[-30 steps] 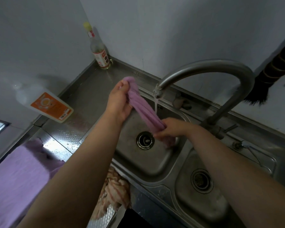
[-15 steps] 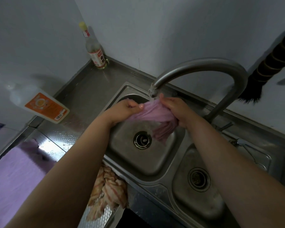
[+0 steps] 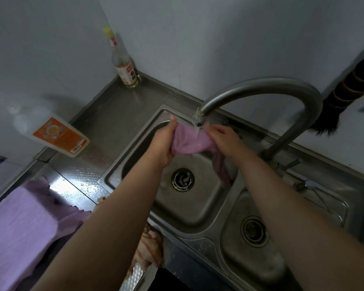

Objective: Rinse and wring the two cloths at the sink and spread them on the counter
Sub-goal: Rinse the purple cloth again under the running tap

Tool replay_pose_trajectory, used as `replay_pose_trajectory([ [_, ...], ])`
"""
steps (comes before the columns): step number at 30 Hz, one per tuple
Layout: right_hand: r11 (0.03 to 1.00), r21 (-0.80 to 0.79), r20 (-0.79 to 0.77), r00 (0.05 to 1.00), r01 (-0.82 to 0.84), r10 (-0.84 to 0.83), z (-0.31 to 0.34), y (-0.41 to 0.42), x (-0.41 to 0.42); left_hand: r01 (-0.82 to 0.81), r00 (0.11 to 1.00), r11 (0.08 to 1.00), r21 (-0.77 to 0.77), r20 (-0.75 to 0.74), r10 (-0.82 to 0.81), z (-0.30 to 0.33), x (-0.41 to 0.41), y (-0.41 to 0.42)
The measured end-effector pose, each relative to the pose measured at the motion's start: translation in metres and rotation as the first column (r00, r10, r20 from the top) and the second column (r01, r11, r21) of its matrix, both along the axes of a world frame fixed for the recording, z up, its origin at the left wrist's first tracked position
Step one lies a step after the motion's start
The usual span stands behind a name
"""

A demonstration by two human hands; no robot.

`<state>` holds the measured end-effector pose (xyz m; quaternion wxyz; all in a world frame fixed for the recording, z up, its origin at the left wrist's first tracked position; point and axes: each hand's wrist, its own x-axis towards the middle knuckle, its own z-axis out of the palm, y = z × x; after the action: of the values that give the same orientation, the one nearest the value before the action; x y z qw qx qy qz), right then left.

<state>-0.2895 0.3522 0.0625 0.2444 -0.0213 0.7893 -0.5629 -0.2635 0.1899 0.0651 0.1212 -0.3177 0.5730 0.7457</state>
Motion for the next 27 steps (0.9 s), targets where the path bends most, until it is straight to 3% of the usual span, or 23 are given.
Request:
replay_pose_trajectory([
  [2,0.998,0.028,-0.074,0.996,0.059,-0.056,-0.002,-0.025,0.013,-0.047,0.995,0.996,-0.074,0.085,0.053,-0.005,-0.005,0.016],
  [4,0.979,0.188,-0.132,0.99,0.083,-0.058,-0.002,-0.043,0.013,-0.088,0.985,0.989,-0.123,0.136,0.104,-0.002,-0.006,0.037],
  [6,0.945,0.274,-0.139,0.98,0.178,-0.144,-0.001,-0.045,0.001,-0.131,0.977,0.988,-0.077,0.161,0.142,0.0,-0.003,0.056],
  [8,0.937,0.24,-0.139,0.965,0.252,-0.224,-0.003,-0.044,-0.003,-0.176,0.973,0.984,0.005,0.155,0.173,0.002,0.001,0.061],
  [12,0.974,0.188,-0.095,0.99,0.123,-0.107,-0.006,-0.06,0.025,-0.254,0.957,0.967,-0.016,0.139,0.254,-0.006,-0.007,0.039],
  [16,0.947,0.254,-0.165,0.973,0.199,-0.16,-0.011,-0.05,0.004,-0.149,0.969,0.988,-0.049,0.19,0.155,-0.004,0.004,0.05],
  [19,0.963,0.264,-0.161,0.987,0.056,-0.014,-0.014,-0.058,0.021,-0.226,0.947,0.973,-0.051,0.221,0.232,0.002,0.002,0.038],
  [22,0.95,0.304,-0.247,0.969,0.071,0.007,-0.014,-0.057,0.024,-0.15,0.976,0.971,0.184,0.187,0.115,0.008,0.007,0.031],
  [24,0.954,0.279,-0.223,0.974,0.106,-0.043,-0.015,-0.041,0.008,-0.023,0.994,0.967,0.255,0.11,-0.005,0.005,0.014,0.035],
  [27,0.989,0.122,-0.097,0.993,0.085,-0.074,-0.021,-0.023,0.004,0.164,0.982,0.981,0.102,0.076,-0.173,-0.001,0.016,0.013],
])
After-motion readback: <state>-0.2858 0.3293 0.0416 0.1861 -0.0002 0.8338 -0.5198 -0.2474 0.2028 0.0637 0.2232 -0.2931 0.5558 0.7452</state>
